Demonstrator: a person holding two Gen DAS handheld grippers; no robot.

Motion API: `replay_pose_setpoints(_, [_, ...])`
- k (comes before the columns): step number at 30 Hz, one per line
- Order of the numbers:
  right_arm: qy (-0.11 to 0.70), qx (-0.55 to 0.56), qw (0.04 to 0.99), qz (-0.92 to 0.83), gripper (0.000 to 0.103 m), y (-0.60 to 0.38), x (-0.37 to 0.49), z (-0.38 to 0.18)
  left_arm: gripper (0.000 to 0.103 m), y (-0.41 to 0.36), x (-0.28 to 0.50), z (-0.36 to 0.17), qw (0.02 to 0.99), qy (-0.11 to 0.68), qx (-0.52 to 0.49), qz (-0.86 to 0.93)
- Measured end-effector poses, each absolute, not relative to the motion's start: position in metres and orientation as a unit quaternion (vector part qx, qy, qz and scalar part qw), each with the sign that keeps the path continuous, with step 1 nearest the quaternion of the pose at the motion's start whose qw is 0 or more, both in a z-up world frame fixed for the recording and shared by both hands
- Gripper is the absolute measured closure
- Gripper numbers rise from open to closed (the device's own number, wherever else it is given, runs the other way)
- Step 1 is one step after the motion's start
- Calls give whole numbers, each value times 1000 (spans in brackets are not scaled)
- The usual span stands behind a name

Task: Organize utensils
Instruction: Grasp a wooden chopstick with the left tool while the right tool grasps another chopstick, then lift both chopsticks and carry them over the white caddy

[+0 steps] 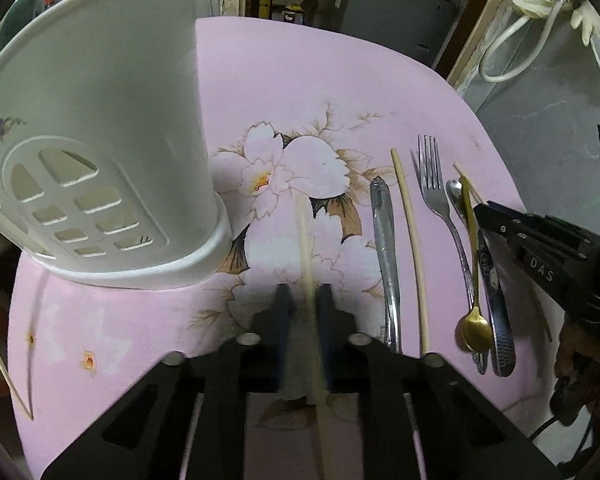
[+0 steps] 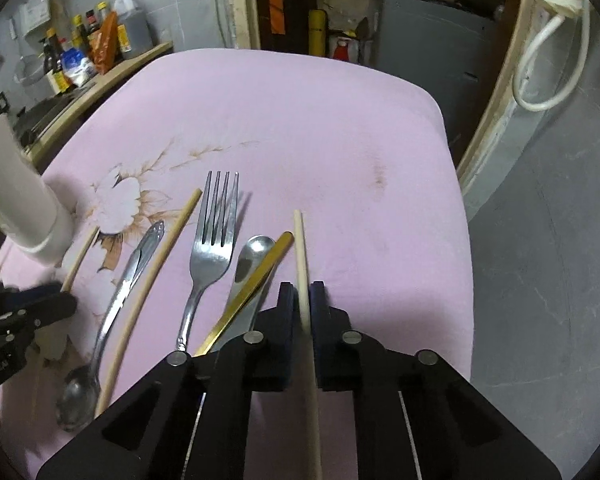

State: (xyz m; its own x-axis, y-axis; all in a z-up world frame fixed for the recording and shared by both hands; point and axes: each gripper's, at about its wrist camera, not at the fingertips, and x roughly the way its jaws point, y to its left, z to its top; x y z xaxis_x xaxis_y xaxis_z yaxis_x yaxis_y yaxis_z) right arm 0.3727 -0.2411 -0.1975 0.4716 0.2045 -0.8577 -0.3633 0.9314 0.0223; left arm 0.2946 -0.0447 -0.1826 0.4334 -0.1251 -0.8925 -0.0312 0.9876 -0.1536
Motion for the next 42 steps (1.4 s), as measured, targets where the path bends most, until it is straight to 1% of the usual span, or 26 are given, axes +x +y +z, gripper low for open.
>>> replay_pose_setpoints(2, [488,-66,855,165,100,-244,372,-195,101,-38,292,-182,840,533,-93,-33])
replay_pose_setpoints(5, [483,-12,858,175,100,-255,366,-190,101,-33,286,-176,842,525,-118,-42])
replay_pose_setpoints(8, [454,20,872,184,100,-266,350,-180,101,-29,268,-165,856,498,-131,-53])
replay_pose_setpoints(10, [419,47,885,198,100,-273,335,-169,101,-28,257,-157,865,477,-144,-59])
replay_pose_setpoints(13, [384,60,900,198,100,-274,318,-156,101,-26,243,-146,874,456,-155,-56])
replay_pose_setpoints(20, [339,95,917,190,100,-272,293,-131,101,-19,229,-112,903,383,-180,-79])
replay_pose_setpoints(24, [307,118,920,211,100,-262,288,-111,101,-19,240,-90,915,343,-192,-89])
replay_pose_setpoints(30, [253,121,929,243,100,-238,286,-73,101,7,239,-52,932,294,-188,-103])
replay_pose_setpoints(36, [204,122,934,267,100,-196,298,-44,101,46,249,-27,945,251,-185,-103])
replay_pose_setpoints(42, [154,135,936,285,100,-159,311,-14,101,94,267,-4,955,196,-204,-86])
